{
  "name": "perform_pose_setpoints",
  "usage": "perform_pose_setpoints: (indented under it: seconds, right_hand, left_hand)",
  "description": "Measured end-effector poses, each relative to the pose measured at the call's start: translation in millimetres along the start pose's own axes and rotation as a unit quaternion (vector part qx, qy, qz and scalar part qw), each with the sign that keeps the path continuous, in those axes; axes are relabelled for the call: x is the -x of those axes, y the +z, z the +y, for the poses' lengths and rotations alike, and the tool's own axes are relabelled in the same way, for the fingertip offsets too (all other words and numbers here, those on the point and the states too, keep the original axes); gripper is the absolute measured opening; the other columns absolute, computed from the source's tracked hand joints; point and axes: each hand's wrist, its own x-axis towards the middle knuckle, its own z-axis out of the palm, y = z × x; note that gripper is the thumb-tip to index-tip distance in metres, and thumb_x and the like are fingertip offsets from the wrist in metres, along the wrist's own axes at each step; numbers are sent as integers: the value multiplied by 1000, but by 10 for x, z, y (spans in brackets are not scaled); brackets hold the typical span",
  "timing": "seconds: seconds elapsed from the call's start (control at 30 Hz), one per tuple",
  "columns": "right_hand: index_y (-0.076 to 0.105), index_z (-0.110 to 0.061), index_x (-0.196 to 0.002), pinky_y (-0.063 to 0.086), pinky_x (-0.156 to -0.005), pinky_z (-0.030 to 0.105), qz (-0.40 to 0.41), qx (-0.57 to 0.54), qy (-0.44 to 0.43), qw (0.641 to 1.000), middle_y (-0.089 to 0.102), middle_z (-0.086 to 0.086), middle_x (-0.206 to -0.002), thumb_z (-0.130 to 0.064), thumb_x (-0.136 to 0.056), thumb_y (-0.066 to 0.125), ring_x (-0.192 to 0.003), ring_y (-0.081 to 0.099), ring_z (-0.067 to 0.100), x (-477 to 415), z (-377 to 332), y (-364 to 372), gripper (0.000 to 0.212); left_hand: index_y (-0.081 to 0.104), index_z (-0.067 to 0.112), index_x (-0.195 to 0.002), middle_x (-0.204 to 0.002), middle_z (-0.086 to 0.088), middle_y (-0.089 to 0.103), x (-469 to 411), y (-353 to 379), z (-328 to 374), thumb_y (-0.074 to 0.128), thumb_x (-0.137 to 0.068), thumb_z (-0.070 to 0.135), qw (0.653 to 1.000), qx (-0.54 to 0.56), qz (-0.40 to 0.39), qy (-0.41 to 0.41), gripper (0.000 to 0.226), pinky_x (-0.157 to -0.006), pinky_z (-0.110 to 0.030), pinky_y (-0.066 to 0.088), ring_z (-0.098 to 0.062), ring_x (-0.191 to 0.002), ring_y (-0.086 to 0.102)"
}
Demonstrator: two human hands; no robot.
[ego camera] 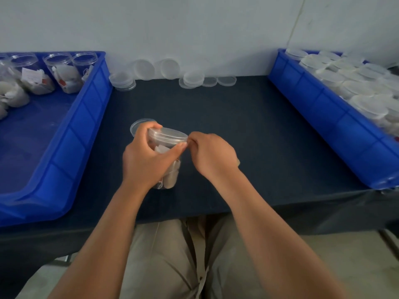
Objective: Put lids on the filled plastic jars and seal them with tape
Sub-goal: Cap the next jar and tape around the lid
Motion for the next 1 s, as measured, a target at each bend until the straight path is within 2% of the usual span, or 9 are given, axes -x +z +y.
perform_pose_setpoints:
  seconds: [0.2, 0.33, 0.43, 0.5, 0.6, 0.7, 0.8, 0.87, 1.0]
  right_hand:
    - [63, -26, -107, 46, -62, 34, -7, 19, 14, 1000, 67, -2, -98, -23, -108, 44, -84, 65, 23, -141, -45, 44, 19]
    - [61, -28, -96, 41, -55, 33, -2, -6, 13, 1000, 65, -4, -89, -26, -108, 42, -76, 63, 20, -186, -6, 90, 23]
    - [63, -32, -97, 48, -63, 35, -45, -55, -44, 996, 65, -8, -88, -39, -111, 41, -80, 61, 15, -221, 133, 36, 27]
    - [62, -39, -97, 49, -70, 36, -80, -93, -93, 988, 66, -13, -88, -47, -110, 42, -81, 61, 6, -208, 256, -65, 25]
    - [62, -51, -102, 42, -74, 21, -140, -126, -130, 973, 63, -37, -93, -57, -108, 40, -88, 59, -12, -124, 374, -173, 23]
    - [62, -57, -111, 39, -77, 13, -146, -117, -142, 972, 60, -45, -104, -52, -110, 39, -97, 54, -23, -56, 421, -210, 23]
    - [65, -46, -108, 39, -65, 17, -73, -67, -112, 989, 63, -26, -85, -40, -110, 41, -82, 58, -10, -81, 422, -149, 25]
    - [63, -40, -104, 49, -68, 34, -49, -25, -86, 995, 63, -13, -89, -37, -110, 38, -85, 60, 8, -105, 341, -62, 26]
    - [59, -37, -99, 55, -67, 39, -23, -2, -40, 999, 59, -3, -91, -35, -110, 34, -78, 62, 21, -123, 183, 62, 28]
  left_hand:
    - [47, 53, -118, -108, 29, 62, -53, -17, -35, 78, -65, 79, 1000, -15, -2, 19, 66, -70, -17, 48, 10, -94, 63]
    - [49, 52, -117, -106, 27, 63, -94, -6, -45, 78, -66, 76, 999, -21, -19, 28, 64, -68, -16, 48, 6, -92, 64]
    - [54, 50, -113, -104, 29, 64, -117, -50, -118, 80, -68, 70, 999, 35, -19, 4, 56, -67, -13, 52, 6, -91, 68]
    - [58, 48, -109, -107, 32, 64, -171, -148, -200, 80, -68, 69, 995, 92, -9, -41, 51, -68, -21, 58, 5, -89, 70]
    - [61, 47, -107, -107, 20, 69, -258, -287, -323, 81, -67, 69, 992, 104, -5, -66, 49, -70, -29, 60, 0, -88, 72]
    - [60, 46, -108, -108, 14, 69, -289, -351, -330, 81, -67, 68, 992, 105, -20, -64, 51, -67, -21, 57, 0, -89, 72]
    - [60, 43, -112, -106, 24, 69, -227, -296, -217, 80, -67, 66, 992, 100, -62, -41, 54, -64, -9, 52, 4, -92, 70]
    - [61, 42, -114, -108, 32, 66, -121, -177, -132, 79, -67, 65, 987, 116, -109, -29, 55, -68, -8, 52, 5, -95, 69]
    - [61, 40, -115, -106, 28, 69, 10, -71, -119, 77, -69, 61, 972, 191, -132, -44, 53, -73, -14, 55, -1, -97, 72]
